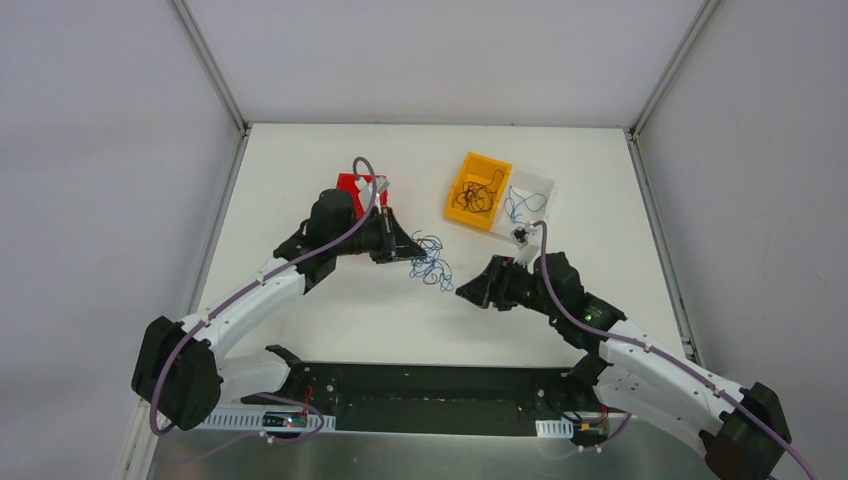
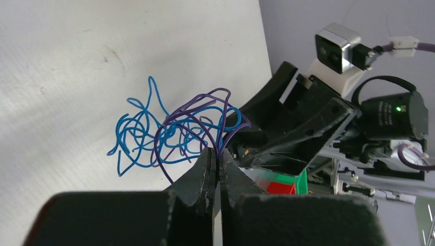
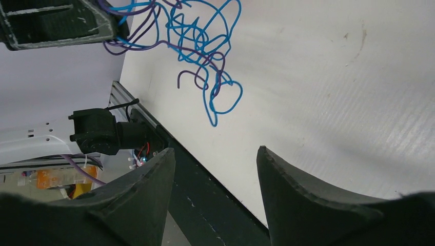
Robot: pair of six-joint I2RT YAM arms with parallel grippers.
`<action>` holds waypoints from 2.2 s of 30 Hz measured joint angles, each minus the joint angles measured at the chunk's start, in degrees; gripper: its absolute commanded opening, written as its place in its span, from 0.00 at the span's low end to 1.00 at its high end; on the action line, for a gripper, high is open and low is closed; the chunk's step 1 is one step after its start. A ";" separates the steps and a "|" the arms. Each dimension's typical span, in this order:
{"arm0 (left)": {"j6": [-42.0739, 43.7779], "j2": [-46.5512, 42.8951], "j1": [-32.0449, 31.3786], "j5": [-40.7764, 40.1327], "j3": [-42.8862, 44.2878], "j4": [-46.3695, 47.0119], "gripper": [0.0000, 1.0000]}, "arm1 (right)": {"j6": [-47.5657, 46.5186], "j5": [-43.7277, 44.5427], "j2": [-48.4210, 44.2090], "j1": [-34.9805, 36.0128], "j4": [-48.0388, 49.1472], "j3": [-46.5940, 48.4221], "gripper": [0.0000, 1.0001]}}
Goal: Untangle the cables
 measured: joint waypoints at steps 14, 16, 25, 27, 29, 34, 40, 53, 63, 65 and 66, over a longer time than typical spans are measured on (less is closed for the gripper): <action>-0.22 0.15 -3.34 4.61 4.13 0.02 0.00 | -4.26 -0.90 0.44 0.00 1.55 1.31 0.42; -0.22 0.33 -3.39 4.61 4.33 0.00 0.00 | -4.33 -1.44 0.81 0.00 1.70 1.51 0.40; 0.37 0.37 -3.39 4.35 5.64 -1.03 0.00 | -4.02 -3.76 2.43 0.02 2.67 2.08 0.56; 0.79 0.37 -3.39 4.35 6.16 -1.44 0.00 | -3.76 -3.72 2.12 0.02 2.75 2.08 0.62; 1.42 0.39 -3.39 4.35 6.75 -2.16 0.00 | -3.67 -3.56 1.11 0.02 2.69 2.08 0.65; 2.80 0.81 -3.41 4.39 7.76 -3.87 0.00 | -4.44 -0.17 -4.55 0.00 -0.20 2.38 0.68; 5.90 1.66 -3.39 7.17 9.86 -9.11 0.00 | -5.20 6.49 -8.39 -4.31 -6.14 4.76 0.63; 16.17 7.13 -3.52 23.50 20.63 -23.85 0.00 | -4.87 -19.45 6.08 -15.87 4.76 4.46 0.70; 16.37 9.77 -3.93 27.74 24.68 -25.55 0.00 | -7.58 -28.59 11.87 -10.58 11.15 5.88 0.69; 16.37 9.92 -4.50 28.39 25.18 -25.53 0.00 | -7.80 -29.33 13.09 -9.90 12.09 6.21 0.69; 16.35 9.99 -4.70 28.65 25.33 -25.59 0.00 | -7.85 -29.73 13.64 -9.51 12.41 6.36 0.69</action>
